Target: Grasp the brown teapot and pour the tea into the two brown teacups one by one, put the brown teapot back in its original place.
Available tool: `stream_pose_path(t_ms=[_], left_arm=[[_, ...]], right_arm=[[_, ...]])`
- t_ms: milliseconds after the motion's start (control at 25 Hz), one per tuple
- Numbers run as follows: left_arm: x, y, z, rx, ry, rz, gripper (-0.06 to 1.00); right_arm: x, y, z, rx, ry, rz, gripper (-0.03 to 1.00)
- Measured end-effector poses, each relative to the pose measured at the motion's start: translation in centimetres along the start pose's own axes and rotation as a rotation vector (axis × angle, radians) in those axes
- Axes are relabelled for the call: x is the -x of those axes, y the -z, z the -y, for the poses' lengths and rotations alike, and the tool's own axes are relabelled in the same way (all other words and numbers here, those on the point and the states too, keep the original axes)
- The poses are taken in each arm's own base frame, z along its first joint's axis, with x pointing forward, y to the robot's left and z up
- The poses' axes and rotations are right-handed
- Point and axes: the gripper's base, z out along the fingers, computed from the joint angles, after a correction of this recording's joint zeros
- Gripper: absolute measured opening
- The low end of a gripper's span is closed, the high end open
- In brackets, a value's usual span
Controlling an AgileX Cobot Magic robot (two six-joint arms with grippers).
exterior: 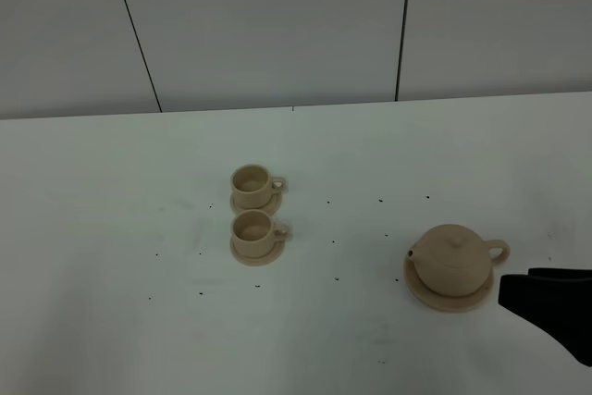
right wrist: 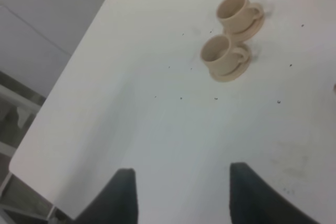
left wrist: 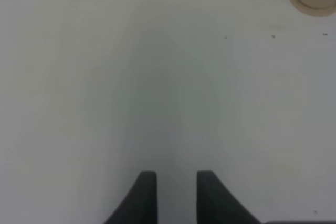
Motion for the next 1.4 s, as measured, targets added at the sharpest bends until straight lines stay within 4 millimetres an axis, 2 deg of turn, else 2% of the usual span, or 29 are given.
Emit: stream_pose_path(t_ms=[240, 1000, 1400], left_arm=[[-1.7, 2.0, -0.2, 0.000, 0.008, 0.175, 0.26], [-1.7, 2.0, -0.2, 0.000, 0.008, 0.176, 0.26], [-1.7, 2.0, -0.2, 0.000, 0.008, 0.176, 0.26]], right_arm=[[0.0, 0.0, 0.0, -0.005, 0.002, 0.004, 0.40], [0.7, 0.0, 0.7, -0.078, -0.001, 0.073, 0.40], [2.3, 0.5, 2.2, -0.229, -0.086, 0.272, 0.40]])
